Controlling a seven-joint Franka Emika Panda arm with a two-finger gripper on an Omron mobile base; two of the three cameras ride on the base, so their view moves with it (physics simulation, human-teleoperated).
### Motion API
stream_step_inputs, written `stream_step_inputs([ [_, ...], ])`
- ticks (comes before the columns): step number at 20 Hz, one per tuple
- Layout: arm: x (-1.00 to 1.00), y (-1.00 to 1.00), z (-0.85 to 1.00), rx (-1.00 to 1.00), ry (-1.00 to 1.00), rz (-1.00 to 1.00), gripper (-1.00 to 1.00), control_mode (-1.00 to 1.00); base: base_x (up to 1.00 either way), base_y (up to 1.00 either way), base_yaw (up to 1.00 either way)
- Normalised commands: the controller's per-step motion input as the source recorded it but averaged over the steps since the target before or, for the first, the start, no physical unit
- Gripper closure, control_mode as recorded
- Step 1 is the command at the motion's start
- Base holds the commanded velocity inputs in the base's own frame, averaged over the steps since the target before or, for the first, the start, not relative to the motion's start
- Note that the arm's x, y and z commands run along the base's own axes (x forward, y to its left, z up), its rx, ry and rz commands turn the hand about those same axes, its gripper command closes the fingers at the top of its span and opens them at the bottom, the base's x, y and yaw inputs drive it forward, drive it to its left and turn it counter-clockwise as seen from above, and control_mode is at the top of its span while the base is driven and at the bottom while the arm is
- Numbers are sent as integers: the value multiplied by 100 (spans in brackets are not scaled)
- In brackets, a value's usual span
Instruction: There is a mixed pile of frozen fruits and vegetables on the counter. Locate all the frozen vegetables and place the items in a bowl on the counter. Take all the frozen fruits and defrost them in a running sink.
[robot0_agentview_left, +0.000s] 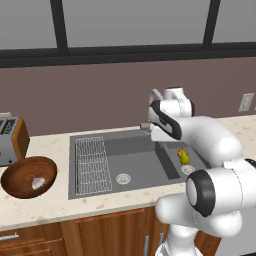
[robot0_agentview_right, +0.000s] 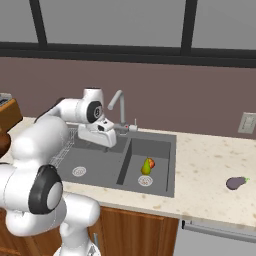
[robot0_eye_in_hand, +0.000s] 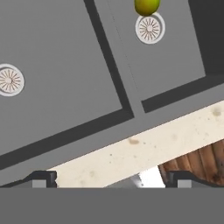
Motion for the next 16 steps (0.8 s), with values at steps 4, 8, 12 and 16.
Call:
stream_step_inputs([
  [4, 0, -56, 0, 1, 0, -1, -100, -100, 0, 0, 0],
  [8, 0, -59, 0, 0, 0, -2, -100, -100, 0, 0, 0],
  [12, 2, -52, 0, 0, 0, -5, -100, -100, 0, 0, 0],
  [16, 8, -45, -1, 1, 1, -7, -100, -100, 0, 0, 0],
])
